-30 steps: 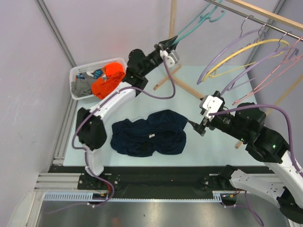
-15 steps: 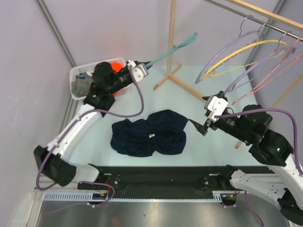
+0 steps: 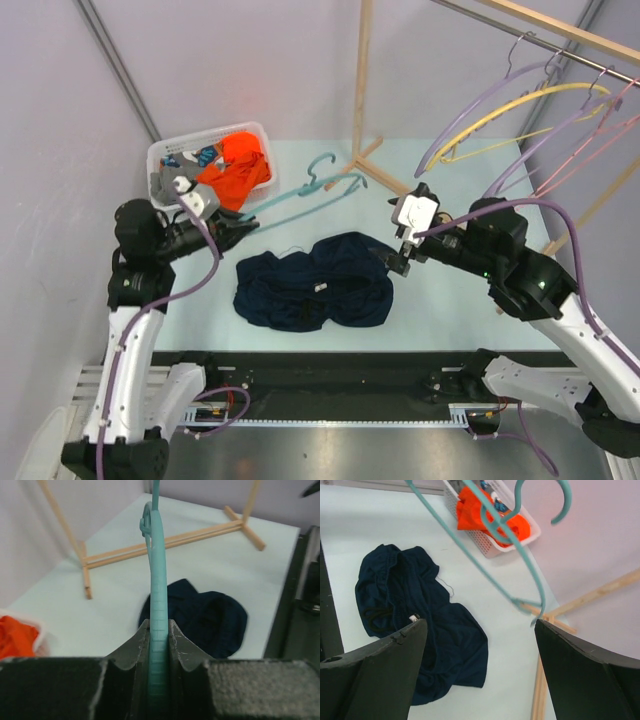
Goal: Place the shorts on the hanger
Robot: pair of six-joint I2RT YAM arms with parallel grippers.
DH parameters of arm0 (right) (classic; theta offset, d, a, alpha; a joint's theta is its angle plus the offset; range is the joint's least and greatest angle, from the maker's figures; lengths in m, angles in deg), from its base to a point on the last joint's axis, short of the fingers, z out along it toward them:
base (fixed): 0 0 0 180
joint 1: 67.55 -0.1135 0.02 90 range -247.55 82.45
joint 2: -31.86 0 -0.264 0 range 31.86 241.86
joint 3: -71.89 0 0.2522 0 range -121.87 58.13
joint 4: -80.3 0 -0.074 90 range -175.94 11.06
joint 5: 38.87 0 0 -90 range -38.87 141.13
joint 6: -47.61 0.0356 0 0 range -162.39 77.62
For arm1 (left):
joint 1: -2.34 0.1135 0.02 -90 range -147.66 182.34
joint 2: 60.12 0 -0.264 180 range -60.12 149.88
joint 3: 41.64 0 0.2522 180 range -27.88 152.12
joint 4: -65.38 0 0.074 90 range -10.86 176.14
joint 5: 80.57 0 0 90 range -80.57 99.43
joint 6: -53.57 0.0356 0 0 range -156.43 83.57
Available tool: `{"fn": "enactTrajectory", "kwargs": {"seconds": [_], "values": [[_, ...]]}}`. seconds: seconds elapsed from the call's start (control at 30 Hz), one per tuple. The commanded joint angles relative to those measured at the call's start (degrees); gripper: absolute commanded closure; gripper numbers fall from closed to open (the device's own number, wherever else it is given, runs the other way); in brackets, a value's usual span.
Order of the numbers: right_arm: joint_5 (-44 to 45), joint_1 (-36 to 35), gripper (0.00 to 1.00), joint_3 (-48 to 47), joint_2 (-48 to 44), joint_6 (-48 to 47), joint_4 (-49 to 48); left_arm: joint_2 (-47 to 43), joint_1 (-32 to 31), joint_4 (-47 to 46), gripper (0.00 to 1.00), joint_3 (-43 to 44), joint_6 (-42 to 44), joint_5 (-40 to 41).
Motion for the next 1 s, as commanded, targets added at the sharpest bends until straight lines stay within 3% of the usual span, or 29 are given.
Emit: {"fn": "enactTrajectory", "kwargs": {"seconds": [0.0, 0.17, 0.43, 0.5, 0.67, 0.83, 0.97], "values": [[-8.48, 0.10, 0.09, -1.25, 2.04, -5.61, -4.90, -6.46, 1.32, 5.49, 1.00, -2.24, -4.37, -13.50], [-14.90, 0.10, 0.11, -1.17, 4.41, -4.49, -3.24, -11.84, 1.32, 11.82, 1.00, -3.56, -0.25, -16.32], [-20.53, -2.26, 0.13, -1.25, 5.29, -2.11, -0.42, -10.26, 1.32, 17.82, 1.00, -1.27, 5.56, -22.74], [-20.44, -3.32, 0.24, -1.25, 5.73, -0.97, -0.07, -10.17, 1.32, 17.20, 1.00, -1.71, 5.30, -23.35], [-22.55, -3.94, 0.33, -1.25, 7.93, 2.19, 2.13, -12.19, 1.32, 7.63, 1.00, -5.13, -0.58, -24.15], [-22.82, -3.33, 0.46, -1.08, 9.25, 4.04, 1.96, -13.60, 1.32, 4.89, 1.00, -6.81, -1.73, -24.76], [-23.87, -2.36, 0.71, -0.99, 9.78, 5.01, 1.51, -12.90, 1.32, 5.06, 1.00, -6.99, -0.85, -25.20]]}}
